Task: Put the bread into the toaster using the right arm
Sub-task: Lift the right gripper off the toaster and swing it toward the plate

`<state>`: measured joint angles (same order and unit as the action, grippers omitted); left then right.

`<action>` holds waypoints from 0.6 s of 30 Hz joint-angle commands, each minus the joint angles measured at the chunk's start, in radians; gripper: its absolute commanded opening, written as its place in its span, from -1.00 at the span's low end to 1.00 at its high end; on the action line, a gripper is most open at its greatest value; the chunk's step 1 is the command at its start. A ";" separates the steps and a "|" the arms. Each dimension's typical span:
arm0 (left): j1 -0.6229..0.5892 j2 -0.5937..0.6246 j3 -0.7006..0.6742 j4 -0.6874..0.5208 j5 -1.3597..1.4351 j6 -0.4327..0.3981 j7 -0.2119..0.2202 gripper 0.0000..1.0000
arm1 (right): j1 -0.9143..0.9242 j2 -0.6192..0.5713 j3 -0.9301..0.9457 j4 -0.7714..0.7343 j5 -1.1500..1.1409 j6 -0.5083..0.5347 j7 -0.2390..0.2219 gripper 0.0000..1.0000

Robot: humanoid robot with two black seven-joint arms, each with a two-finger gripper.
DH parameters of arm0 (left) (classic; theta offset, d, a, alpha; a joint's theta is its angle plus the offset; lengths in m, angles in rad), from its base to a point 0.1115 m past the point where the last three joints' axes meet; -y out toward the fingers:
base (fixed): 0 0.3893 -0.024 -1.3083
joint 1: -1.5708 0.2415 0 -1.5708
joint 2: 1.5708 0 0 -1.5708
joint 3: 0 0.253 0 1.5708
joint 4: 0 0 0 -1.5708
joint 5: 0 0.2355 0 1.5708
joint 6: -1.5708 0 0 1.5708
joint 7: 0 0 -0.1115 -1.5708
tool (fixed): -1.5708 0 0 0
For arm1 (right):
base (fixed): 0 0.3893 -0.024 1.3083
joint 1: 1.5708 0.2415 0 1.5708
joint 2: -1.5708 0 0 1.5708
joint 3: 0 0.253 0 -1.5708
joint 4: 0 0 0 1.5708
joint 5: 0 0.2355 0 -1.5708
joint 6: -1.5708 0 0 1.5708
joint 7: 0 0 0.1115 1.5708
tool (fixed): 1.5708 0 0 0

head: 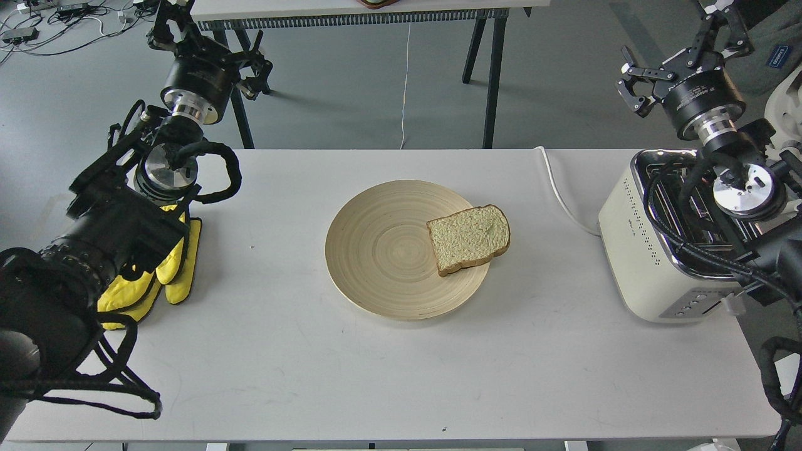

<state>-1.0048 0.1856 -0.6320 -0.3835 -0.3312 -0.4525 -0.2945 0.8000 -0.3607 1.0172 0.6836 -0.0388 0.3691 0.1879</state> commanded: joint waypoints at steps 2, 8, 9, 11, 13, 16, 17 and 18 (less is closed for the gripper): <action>0.000 0.000 -0.002 -0.002 0.000 -0.003 -0.009 1.00 | 0.002 0.011 -0.003 0.002 -0.001 -0.004 0.001 0.98; 0.002 0.006 0.000 -0.002 0.000 -0.005 -0.032 1.00 | 0.013 0.009 -0.028 0.010 -0.020 -0.019 -0.001 0.98; 0.002 0.006 0.000 -0.002 0.000 -0.006 -0.032 1.00 | 0.015 0.009 -0.054 0.013 -0.020 -0.033 -0.001 0.98; 0.002 0.005 0.000 0.000 0.000 -0.006 -0.031 1.00 | 0.031 0.003 -0.116 0.025 -0.020 -0.058 0.001 0.98; 0.002 0.005 0.000 -0.002 0.000 -0.008 -0.032 1.00 | 0.056 -0.009 -0.179 0.050 -0.021 -0.084 0.004 0.98; 0.002 0.003 0.000 -0.002 0.000 -0.006 -0.034 1.00 | 0.071 -0.052 -0.250 0.105 -0.062 -0.137 0.005 0.98; 0.002 0.003 0.000 0.000 0.000 -0.006 -0.034 1.00 | 0.074 -0.070 -0.268 0.131 -0.107 -0.157 0.005 0.98; 0.002 0.003 0.000 0.000 0.000 -0.006 -0.034 1.00 | 0.073 -0.084 -0.284 0.160 -0.156 -0.171 0.005 0.97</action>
<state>-1.0032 0.1893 -0.6321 -0.3843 -0.3312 -0.4589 -0.3275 0.8664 -0.4030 0.7839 0.7779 -0.0982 0.2434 0.1920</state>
